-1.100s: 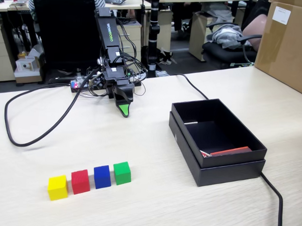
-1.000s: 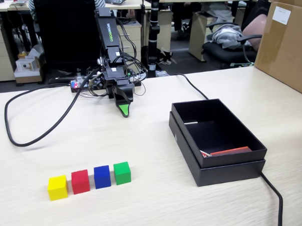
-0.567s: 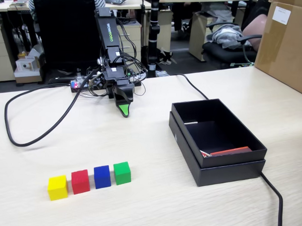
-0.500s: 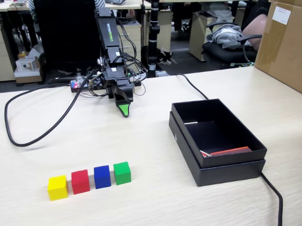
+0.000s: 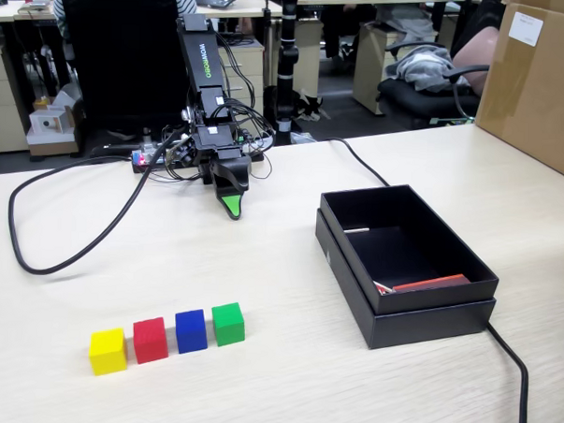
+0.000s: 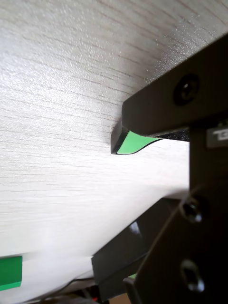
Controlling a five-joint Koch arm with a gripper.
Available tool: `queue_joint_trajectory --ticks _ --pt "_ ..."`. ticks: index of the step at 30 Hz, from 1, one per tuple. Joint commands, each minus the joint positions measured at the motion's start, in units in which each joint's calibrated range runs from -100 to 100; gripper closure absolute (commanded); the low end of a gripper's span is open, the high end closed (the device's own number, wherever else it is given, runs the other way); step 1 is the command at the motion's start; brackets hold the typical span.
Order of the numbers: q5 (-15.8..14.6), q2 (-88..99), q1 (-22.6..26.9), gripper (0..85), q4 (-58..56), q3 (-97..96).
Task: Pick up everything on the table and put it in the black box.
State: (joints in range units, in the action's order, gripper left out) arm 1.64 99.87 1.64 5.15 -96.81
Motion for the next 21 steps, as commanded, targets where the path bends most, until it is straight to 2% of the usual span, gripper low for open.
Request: queue_joint_trajectory --ticks 1,14,17,21 --pt "-0.3 0.1 0.1 36.4 -3.0 -0.7" --pt "-0.4 0.1 0.9 36.6 -2.9 -0.7" --pt "-2.4 0.1 1.2 37.0 -3.0 -0.8" --pt "-3.1 0.1 0.9 36.7 -3.0 -0.8"
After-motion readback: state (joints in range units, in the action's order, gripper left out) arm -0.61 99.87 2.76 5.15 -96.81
